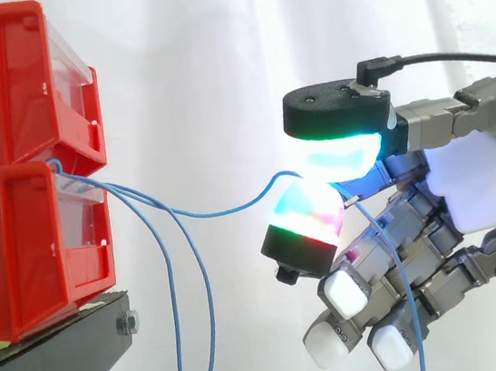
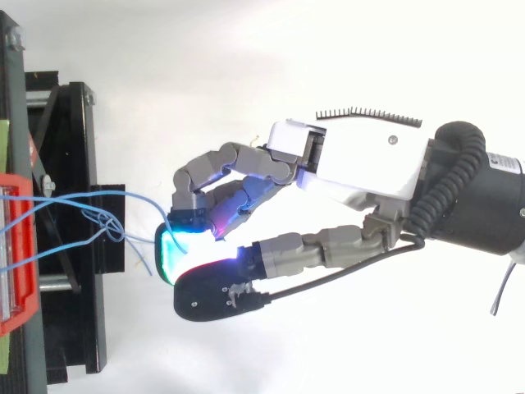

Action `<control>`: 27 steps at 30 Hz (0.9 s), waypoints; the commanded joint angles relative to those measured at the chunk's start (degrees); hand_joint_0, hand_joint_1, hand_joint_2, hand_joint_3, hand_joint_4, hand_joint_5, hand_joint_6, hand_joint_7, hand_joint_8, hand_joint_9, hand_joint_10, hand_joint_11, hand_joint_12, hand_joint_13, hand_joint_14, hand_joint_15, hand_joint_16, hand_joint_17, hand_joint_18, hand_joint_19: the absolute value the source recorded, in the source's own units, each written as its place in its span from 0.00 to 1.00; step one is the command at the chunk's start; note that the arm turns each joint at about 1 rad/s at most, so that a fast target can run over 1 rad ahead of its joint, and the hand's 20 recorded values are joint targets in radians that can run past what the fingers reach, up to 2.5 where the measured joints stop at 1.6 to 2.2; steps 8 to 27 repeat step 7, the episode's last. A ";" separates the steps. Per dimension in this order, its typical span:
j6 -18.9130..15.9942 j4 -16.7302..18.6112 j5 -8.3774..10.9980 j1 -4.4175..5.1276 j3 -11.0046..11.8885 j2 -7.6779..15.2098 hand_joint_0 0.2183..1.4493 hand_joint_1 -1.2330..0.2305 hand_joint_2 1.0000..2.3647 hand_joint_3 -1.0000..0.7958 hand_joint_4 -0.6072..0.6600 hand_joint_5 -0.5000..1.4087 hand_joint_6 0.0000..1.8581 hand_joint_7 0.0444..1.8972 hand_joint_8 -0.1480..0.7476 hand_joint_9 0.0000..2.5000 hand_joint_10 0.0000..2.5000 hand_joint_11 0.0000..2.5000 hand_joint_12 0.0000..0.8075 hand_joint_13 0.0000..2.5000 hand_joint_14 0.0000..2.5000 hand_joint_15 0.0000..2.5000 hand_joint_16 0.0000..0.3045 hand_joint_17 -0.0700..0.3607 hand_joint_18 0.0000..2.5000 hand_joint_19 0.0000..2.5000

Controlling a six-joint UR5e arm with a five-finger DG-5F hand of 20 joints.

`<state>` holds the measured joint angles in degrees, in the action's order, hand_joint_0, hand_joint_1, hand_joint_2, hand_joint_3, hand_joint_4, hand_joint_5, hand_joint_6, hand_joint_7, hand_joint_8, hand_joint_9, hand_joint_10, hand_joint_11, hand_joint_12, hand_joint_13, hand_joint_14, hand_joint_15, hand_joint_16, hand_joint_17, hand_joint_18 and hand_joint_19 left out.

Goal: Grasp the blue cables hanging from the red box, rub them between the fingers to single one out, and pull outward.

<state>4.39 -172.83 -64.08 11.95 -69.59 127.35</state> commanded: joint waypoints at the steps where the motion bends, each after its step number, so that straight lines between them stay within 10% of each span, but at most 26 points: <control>1: 0.00 0.04 0.01 0.00 0.07 0.00 0.31 0.34 0.02 0.53 0.64 0.17 0.46 0.64 0.56 0.34 0.00 0.24 0.48 0.29 0.01 0.19 0.16 0.42 0.24 0.24; 27: 0.00 -0.05 0.01 0.00 -0.02 0.09 0.31 0.34 0.02 0.53 0.64 0.17 0.46 0.64 0.56 0.34 0.00 0.24 0.48 0.29 0.01 0.19 0.16 0.42 0.24 0.24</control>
